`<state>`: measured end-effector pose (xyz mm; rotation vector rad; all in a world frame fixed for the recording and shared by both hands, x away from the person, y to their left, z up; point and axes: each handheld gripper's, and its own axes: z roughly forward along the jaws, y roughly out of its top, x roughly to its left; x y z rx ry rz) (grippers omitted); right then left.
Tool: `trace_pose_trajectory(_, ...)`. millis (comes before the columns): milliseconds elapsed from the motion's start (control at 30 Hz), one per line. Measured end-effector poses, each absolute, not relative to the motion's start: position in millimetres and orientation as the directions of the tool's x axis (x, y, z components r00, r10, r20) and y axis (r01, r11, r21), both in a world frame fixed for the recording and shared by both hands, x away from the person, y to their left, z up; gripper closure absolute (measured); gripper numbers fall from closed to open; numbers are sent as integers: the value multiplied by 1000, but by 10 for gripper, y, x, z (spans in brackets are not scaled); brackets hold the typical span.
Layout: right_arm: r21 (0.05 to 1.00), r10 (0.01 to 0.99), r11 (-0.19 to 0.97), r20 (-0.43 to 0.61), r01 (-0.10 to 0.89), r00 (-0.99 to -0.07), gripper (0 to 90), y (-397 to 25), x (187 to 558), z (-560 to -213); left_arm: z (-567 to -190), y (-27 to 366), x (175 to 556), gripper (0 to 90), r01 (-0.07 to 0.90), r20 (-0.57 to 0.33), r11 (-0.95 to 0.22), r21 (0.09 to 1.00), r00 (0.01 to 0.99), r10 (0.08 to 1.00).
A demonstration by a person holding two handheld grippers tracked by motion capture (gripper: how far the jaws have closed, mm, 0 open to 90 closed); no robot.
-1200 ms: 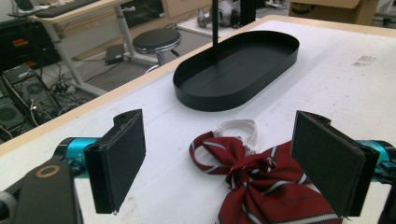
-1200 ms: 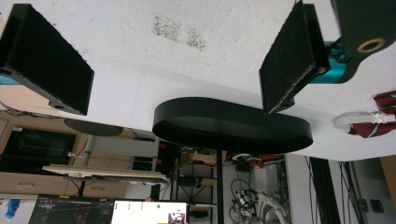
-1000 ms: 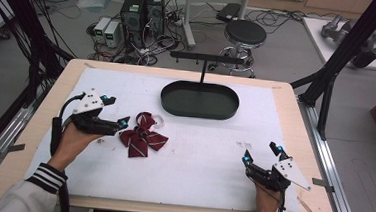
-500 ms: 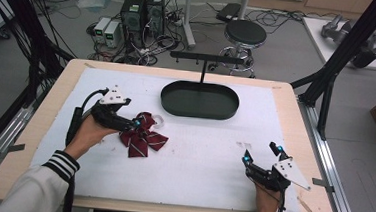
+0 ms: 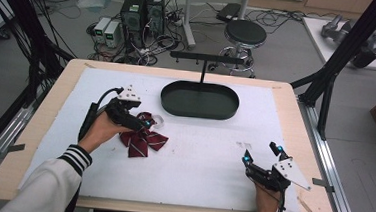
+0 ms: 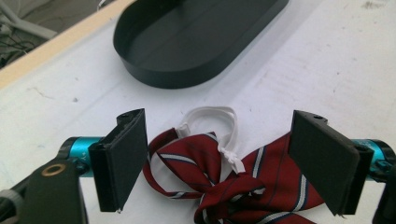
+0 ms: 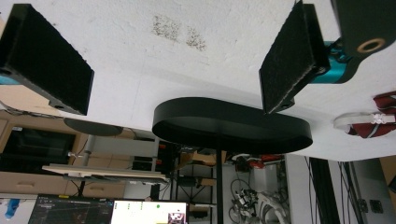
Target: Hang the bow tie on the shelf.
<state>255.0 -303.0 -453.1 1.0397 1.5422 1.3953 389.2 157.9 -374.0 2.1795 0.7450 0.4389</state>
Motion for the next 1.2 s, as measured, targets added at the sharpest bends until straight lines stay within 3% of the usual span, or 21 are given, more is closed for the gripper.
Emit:
trace_pose_trajectory(367,997,937,54,-29,61,-349,92,-3034,2551,-4530,-3833,1399,3972,208,406,72,-587,700,778,624)
trace_pose_trajectory(567,997,937,53,-30,57,-347,92,-3039,2551,-4531,-3896,1288,4000,283,423,77,-651,630,801,594)
trace_pose_trajectory(1200,998,937,39,-19,51,-349,92,-3049,2541,-4534,-3983,1114,4087,466,504,44,-702,502,796,603)
